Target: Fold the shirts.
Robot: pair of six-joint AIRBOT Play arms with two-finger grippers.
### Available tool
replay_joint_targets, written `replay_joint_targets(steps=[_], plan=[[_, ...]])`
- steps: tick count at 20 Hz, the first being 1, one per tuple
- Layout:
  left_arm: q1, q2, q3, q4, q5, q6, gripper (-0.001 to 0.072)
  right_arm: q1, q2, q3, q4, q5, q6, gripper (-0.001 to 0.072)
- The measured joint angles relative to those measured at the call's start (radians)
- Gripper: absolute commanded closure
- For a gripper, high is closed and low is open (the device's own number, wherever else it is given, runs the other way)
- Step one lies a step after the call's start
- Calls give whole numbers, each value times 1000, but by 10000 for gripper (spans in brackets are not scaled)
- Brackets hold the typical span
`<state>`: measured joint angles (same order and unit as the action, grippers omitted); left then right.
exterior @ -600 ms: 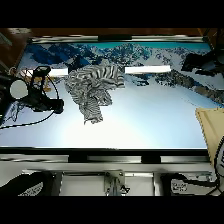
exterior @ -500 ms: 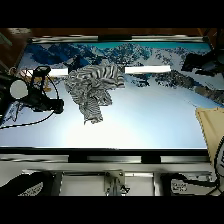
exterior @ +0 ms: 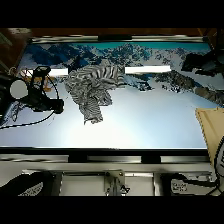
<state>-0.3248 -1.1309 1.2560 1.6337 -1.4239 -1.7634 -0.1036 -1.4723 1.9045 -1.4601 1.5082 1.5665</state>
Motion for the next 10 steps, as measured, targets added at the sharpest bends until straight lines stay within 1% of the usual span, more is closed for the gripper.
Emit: replay_joint_targets(steps=[7, 10], plan=[[0, 0, 0, 0, 0, 0, 89, 0, 0, 0, 0, 0, 0, 53], [0, 0, 0, 0, 26, -5, 89, 0, 0, 0, 0, -33, 0, 53]])
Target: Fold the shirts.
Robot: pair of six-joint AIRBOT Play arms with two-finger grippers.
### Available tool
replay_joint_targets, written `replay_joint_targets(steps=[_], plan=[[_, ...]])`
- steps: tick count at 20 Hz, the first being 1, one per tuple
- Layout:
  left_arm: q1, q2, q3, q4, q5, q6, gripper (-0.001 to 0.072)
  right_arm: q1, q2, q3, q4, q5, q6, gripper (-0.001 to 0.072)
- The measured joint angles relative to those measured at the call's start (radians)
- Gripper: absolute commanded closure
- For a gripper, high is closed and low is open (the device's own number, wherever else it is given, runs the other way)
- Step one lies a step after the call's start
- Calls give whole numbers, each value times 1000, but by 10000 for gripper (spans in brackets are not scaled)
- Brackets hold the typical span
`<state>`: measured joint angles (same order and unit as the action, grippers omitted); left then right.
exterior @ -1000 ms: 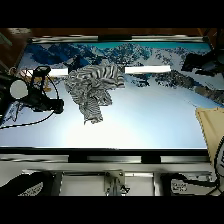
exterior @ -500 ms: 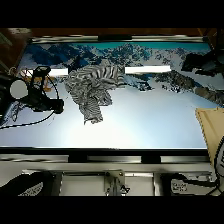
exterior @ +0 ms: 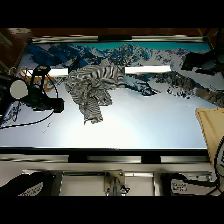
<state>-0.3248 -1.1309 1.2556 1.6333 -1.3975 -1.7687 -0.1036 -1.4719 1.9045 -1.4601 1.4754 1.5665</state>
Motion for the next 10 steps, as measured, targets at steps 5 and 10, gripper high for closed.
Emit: replay_joint_targets(steps=[5, 10], plan=[[0, 0, 0, -45, 166, -5, 89, 0, 0, 0, 21, -142, 13, 53], [34, -74, -3, -80, 280, -89, 26, 1, -35, 0, 232, -259, 11, 53]])
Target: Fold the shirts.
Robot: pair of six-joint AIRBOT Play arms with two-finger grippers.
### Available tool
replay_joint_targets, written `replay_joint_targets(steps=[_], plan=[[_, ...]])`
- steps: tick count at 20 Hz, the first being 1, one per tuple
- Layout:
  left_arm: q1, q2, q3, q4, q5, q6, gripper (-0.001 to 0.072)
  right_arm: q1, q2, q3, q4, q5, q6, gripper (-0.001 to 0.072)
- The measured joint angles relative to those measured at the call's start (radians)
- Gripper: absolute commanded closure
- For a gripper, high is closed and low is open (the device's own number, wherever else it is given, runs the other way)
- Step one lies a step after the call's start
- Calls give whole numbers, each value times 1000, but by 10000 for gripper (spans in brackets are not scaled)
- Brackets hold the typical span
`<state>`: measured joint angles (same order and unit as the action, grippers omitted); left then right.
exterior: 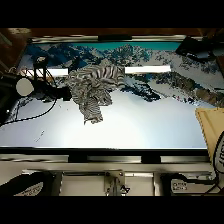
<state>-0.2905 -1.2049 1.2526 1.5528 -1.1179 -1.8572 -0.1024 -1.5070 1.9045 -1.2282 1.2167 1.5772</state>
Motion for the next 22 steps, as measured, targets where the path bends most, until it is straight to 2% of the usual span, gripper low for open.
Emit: replay_joint_targets(steps=[5, 9, 10, 11, 12, 14, 17, 22], plan=[[77, -183, -4, -87, 55, -39, 25, 5, -105, 0, 327, -19, -58, 54], [95, -300, -4, -156, 176, -47, 41, 54, -173, 0, 380, 18, -111, 54], [98, -326, -4, -173, 207, -48, 209, 71, -183, 0, 371, 23, -121, 54], [100, -349, -4, -191, 233, -51, 483, 90, -192, 0, 357, 24, -129, 54], [101, -369, -4, -206, 263, -51, 625, 109, -196, 0, 337, 26, -135, 54], [102, -389, -4, -225, 297, -39, 649, 149, -204, 0, 280, 31, -144, 54], [103, -357, -4, -241, 318, 39, 649, 227, -210, 0, 198, 41, -168, 54], [74, -171, -4, -206, 246, 172, 649, 394, -212, 0, 121, 2, -200, 54]])
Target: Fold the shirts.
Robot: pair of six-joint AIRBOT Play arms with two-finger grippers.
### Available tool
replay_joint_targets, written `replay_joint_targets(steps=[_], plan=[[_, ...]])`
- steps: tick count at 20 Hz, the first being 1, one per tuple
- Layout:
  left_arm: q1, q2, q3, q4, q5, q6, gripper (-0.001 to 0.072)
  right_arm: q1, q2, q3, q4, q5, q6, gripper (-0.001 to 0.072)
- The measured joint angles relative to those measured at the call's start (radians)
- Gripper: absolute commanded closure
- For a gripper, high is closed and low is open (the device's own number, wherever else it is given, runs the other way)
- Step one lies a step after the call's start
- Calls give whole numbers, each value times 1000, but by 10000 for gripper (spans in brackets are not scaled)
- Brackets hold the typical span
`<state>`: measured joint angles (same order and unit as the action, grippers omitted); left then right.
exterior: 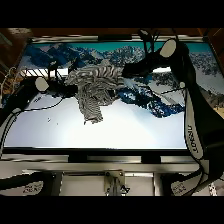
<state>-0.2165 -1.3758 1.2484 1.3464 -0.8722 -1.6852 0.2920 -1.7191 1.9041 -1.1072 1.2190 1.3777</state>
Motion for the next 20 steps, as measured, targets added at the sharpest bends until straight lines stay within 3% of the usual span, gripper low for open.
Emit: replay_joint_targets(steps=[8, 20], plan=[[-63, 263, 0, 35, -135, 61, 649, 233, -58, 0, -58, -204, 55, 54], [-5, 268, 0, 100, -156, 69, 649, 288, -45, -48, -88, -27, 15, 53]])
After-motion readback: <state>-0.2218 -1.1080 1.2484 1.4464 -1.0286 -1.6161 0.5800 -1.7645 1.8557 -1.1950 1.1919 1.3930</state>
